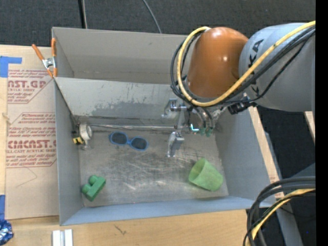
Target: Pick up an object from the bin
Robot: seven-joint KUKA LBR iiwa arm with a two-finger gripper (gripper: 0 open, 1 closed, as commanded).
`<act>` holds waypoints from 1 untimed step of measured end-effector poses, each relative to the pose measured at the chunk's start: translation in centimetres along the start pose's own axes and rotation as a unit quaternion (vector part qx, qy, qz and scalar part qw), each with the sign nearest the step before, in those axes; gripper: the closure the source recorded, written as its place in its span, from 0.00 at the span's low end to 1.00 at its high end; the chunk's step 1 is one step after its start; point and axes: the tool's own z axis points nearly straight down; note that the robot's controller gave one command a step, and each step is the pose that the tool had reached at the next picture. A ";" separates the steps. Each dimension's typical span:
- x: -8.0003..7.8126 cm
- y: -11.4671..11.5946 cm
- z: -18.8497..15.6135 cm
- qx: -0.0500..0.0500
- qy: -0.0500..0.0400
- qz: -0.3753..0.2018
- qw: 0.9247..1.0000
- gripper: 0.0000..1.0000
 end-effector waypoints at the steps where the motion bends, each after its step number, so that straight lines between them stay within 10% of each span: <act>1: 2.8 2.2 13.0 0.000 -0.008 -0.013 1.000 0.00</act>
Offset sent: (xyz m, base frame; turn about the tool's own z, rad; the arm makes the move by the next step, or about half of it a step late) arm -0.0321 0.0213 -0.1324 -0.0262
